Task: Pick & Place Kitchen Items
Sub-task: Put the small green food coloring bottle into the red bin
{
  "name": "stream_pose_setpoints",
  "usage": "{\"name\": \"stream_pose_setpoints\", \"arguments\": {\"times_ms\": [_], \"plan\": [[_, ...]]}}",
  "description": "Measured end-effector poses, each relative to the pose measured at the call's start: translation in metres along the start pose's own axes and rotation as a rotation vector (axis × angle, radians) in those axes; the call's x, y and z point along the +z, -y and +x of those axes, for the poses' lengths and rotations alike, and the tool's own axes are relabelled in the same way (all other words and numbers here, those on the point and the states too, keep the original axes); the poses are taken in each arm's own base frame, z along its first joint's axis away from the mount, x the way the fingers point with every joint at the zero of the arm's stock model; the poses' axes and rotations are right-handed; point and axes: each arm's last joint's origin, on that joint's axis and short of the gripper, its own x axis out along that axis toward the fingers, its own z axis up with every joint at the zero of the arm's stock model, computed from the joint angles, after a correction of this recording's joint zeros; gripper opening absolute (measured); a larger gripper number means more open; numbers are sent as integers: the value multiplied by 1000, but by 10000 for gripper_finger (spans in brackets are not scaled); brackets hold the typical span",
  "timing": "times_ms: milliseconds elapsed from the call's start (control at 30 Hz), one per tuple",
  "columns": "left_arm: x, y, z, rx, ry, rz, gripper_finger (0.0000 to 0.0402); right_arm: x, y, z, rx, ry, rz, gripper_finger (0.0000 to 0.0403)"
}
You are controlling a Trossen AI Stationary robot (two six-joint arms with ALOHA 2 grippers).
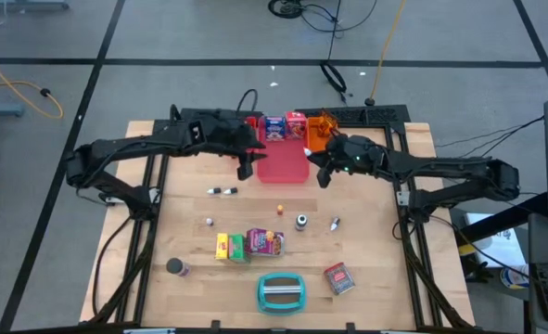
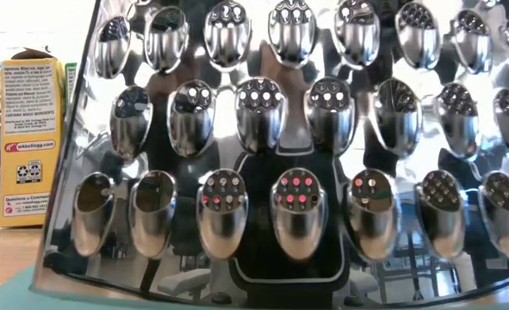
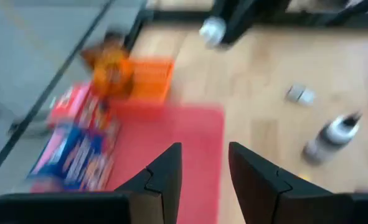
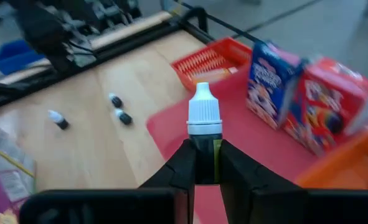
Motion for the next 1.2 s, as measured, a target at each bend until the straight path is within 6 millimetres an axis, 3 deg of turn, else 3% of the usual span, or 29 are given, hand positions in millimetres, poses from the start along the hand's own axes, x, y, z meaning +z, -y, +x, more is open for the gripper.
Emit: {"name": "stream_pose_setpoints", "arguments": {"times_ms": [200, 533, 1000, 1200], "plan": [[-12, 6, 8, -100, 248, -30, 134, 11, -4, 11, 35, 41, -35, 37], [-25, 12, 16, -135, 482, -53, 134, 26, -13, 29, 52, 46, -81, 37], [-32, 9, 31, -78, 504, -157, 134, 38, -37, 36, 140, 92, -135, 38], [-33, 8, 41, -105, 548, -172, 134, 38, -38, 36, 141, 98, -143, 38]]}}
